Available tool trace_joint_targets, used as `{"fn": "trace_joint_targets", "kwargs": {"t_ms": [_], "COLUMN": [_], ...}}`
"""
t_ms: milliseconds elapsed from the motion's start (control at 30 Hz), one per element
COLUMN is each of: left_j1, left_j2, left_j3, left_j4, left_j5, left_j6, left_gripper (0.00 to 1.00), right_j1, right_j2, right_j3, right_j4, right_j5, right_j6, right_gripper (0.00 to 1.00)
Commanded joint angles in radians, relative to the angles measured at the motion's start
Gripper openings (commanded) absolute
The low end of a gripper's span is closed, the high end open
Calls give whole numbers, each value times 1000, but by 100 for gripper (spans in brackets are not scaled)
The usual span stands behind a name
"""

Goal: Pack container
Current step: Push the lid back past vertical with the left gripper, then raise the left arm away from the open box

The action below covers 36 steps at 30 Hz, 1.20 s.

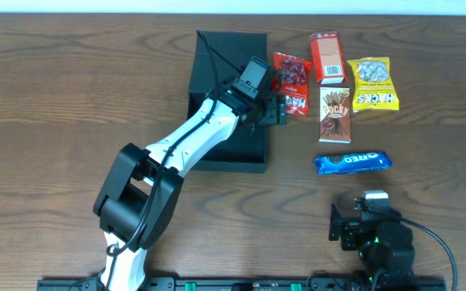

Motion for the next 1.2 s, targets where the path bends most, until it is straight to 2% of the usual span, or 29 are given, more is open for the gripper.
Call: {"fn": "trace_joint_targets", "kwargs": {"t_ms": [0, 167, 267, 400, 467, 600, 867, 1000, 1167], "left_j1": [18, 48, 58, 111, 166, 288, 529, 590, 599], "left_j2": [0, -53, -111, -166, -164, -155, -129, -103, -72], "left_j3": [87, 266, 363, 379, 378, 353, 301, 301, 301], "left_j4": [-34, -175, -266, -312, -335, -389, -378, -337, -293], "left_j5": [-10, -129, -367, -689, -681, -556, -331, -282, -261], "left_j6": [24, 91, 180, 292, 354, 363, 381, 387, 445], "left_gripper": [95, 95, 95, 95, 95, 95, 95, 95, 95], "right_j1": [10, 10, 10, 10, 10, 10, 10, 10, 10], "right_j2": [-5, -5, -5, -5, -5, -5, -5, -5, -5], "right_j3": [-8, -8, -8, -8, -8, -8, -8, -8, -8], "right_j4": [-2, -2, -2, -2, -2, -2, -2, -2, -2], "right_j5": [7, 7, 7, 7, 7, 7, 7, 7, 7], "right_j6": [18, 18, 18, 18, 18, 18, 18, 18, 18], "right_gripper": [99, 99, 99, 99, 99, 99, 99, 99, 99]}}
